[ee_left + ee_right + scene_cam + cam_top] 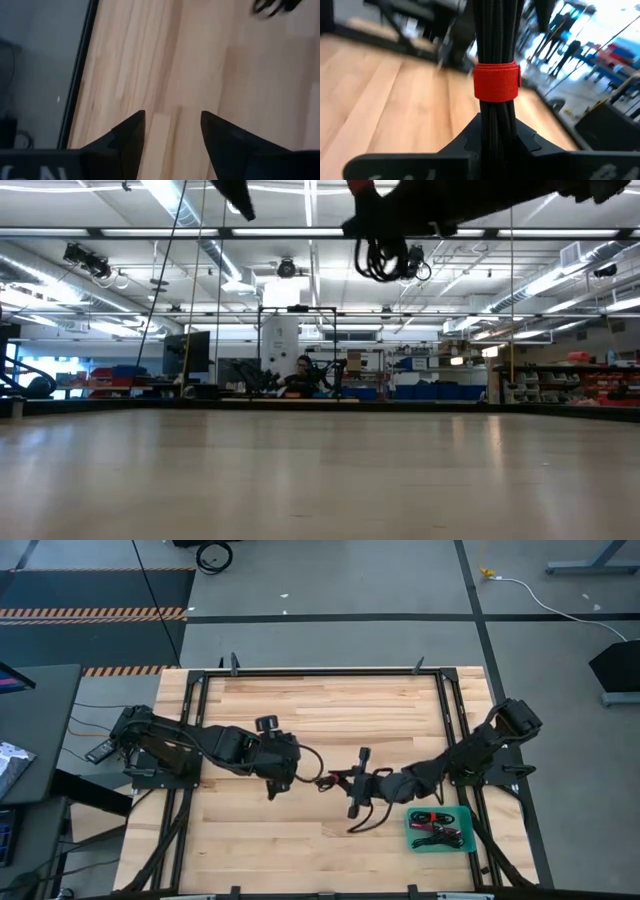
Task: Pick and place USB-C Cables
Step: Put the black charger cable into the green bin
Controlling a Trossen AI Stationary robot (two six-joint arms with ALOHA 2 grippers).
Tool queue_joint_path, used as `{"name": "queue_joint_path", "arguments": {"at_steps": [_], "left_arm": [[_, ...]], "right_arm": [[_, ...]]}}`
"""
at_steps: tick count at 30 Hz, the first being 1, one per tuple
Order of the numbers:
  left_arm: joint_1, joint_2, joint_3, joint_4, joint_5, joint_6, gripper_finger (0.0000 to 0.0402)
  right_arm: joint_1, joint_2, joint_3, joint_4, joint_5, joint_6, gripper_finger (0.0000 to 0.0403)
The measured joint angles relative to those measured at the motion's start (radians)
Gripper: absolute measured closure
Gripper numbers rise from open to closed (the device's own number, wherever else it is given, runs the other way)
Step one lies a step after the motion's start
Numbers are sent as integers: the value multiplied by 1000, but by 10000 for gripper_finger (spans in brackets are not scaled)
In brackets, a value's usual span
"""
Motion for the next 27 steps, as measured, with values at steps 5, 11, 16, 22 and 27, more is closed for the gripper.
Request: {"name": "queue_joint_path", "arguments": {"at_steps": [5, 11, 16, 22, 27], "left_arm": [[-15, -1, 0, -89, 0, -59, 210], [-40, -1, 0, -96, 0, -64, 224], [-63, -1, 0, -69, 1, -64, 229], [-98, -1, 0, 5, -8, -63, 230], [-123, -1, 0, 45, -55, -54, 230]], "right_arm": [[38, -26, 124, -460, -3, 179, 351], [70, -29, 357, -1088, -228, 510, 351], [105, -30, 485, -1437, -548, 815, 351], [231, -26, 488, -1735, -772, 1157, 348], [372, -24, 486, -1822, -868, 1345, 350]]}}
